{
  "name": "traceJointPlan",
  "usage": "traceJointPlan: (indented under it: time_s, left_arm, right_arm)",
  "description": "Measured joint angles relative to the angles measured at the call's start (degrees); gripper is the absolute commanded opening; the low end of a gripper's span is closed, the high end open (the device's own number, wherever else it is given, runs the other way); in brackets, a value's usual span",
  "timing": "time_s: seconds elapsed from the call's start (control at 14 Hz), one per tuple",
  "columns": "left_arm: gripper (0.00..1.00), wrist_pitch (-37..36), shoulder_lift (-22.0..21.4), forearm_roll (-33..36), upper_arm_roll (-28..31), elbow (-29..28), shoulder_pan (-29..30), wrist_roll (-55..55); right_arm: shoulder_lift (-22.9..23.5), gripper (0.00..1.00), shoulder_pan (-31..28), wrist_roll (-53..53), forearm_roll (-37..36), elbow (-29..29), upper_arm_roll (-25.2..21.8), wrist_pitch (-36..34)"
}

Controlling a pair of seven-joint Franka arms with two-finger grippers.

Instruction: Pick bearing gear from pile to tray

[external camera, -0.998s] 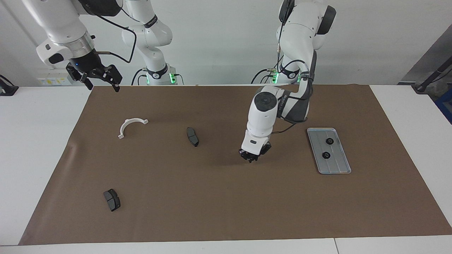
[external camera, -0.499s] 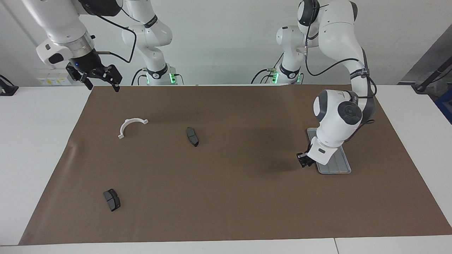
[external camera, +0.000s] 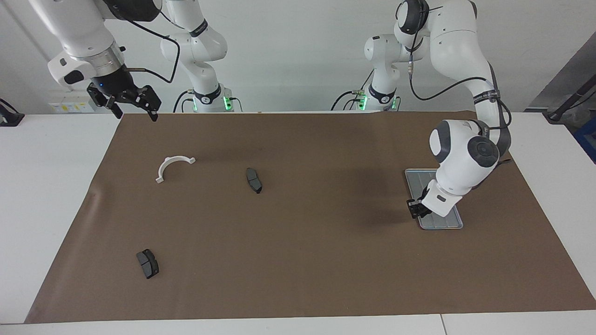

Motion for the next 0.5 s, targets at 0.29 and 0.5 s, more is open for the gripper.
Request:
traceJointPlan:
  time_s: [0.29, 0.5]
  left_arm:
    - [0.07, -0.9, -4.0, 0.0, -0.9, -4.3, -0.4, 0.9]
    - [0.07, -2.0, -6.4, 0.0, -1.1, -6.4, -3.1, 0.6]
  right_arm:
    - [0.0, 1.0, 0.0, 0.0, 0.0, 0.0, 0.0, 0.0]
    - [0.0, 1.0, 0.0, 0.0, 0.0, 0.0, 0.0, 0.0]
